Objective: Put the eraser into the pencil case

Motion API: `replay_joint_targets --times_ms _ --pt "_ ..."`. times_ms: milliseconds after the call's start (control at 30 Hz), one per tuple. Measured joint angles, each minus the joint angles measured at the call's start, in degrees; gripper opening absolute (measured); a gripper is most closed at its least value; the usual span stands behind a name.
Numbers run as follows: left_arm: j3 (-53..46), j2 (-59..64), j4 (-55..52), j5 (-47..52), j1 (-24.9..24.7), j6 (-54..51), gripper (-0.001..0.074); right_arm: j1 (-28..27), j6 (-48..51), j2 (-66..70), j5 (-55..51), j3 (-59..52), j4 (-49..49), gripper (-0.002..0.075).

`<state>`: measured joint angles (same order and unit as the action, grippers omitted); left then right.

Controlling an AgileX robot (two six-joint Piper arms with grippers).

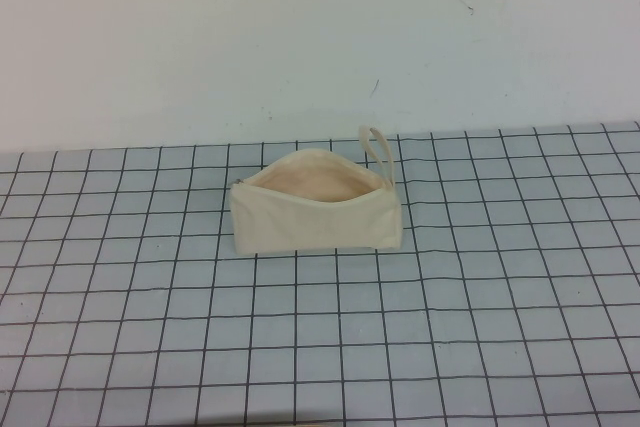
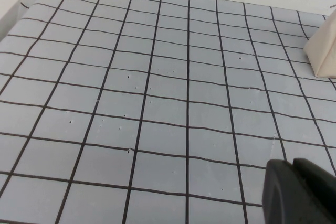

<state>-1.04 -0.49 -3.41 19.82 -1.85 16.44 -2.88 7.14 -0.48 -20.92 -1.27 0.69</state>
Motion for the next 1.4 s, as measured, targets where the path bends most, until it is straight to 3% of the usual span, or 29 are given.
replay_joint_targets --times_ms 1400 --pt "0.0 0.0 0.0 0.0 0.0 0.0 -0.0001 1.5 0.0 0.0 0.0 0.0 0.2 0.0"
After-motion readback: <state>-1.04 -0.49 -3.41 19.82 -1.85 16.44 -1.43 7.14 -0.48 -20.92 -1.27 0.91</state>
